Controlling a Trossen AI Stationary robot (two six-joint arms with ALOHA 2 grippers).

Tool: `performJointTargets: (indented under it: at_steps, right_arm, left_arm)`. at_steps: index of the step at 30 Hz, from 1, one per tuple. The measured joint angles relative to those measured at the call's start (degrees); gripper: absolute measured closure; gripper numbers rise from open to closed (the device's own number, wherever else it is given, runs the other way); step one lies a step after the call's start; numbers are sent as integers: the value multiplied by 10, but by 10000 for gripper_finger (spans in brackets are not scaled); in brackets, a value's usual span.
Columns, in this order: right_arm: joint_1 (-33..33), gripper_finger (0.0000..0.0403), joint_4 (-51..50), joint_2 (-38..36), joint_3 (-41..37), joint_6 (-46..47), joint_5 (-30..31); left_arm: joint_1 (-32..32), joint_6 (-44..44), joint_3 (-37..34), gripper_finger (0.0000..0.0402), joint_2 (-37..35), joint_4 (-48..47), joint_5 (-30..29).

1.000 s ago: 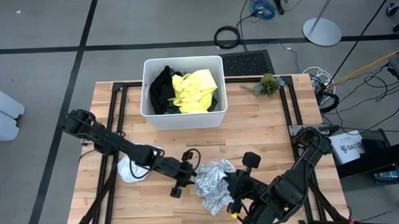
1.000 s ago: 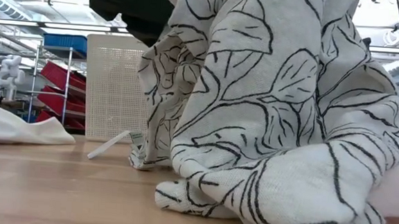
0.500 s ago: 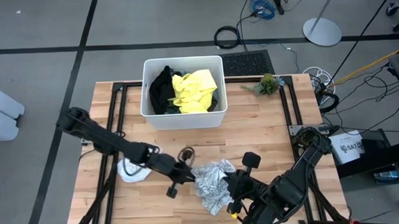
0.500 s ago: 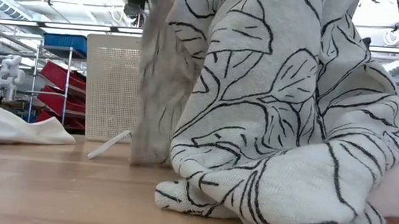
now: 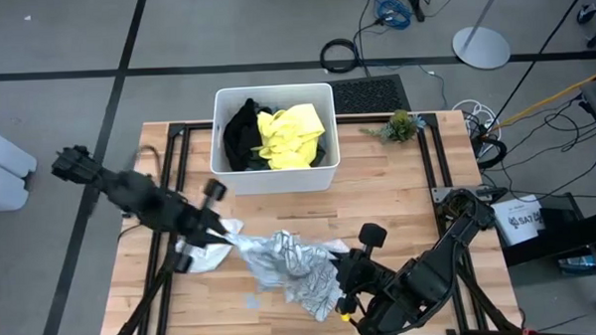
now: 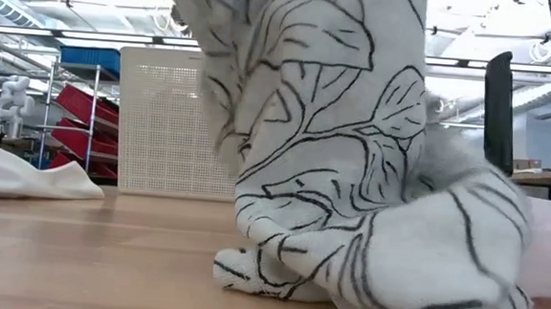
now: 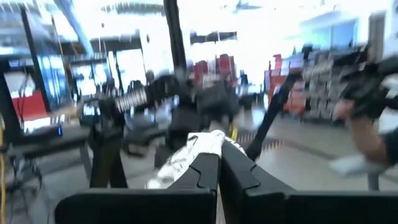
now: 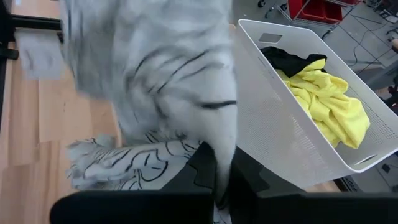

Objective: Fold laundry
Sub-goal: Fold the white patterned blouse

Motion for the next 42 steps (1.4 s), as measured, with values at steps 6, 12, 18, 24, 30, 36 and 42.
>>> performJointTargets:
  at_steps: [6,12,18,24,30,36,42]
  right_arm:
    - [-13,392,4,0,0,4,2]
    - [-30,392,20,0,0,-59,1]
    - [-61,379,69,0,0,-118,-60]
    - [-83,309,109,-2,0,-163,-130]
    - [-93,225,130,-30,18,-187,-136]
    - [-119,192,284,-4,19,-199,-133]
    - [-137,199,482,64,18,-275,-135]
  left_arm:
    - [-5,-12,0,400,-53,-10,0]
    - [-5,-15,0,400,-64,8,0]
    - [-5,-15,0,400,-64,13,-3]
    - [-5,-16,0,400,-66,13,-50]
    - [-5,-46,0,401,-81,14,-99]
    - [-5,-88,0,401,-85,14,-175]
    - [-4,-168,0,401,-82,12,-282]
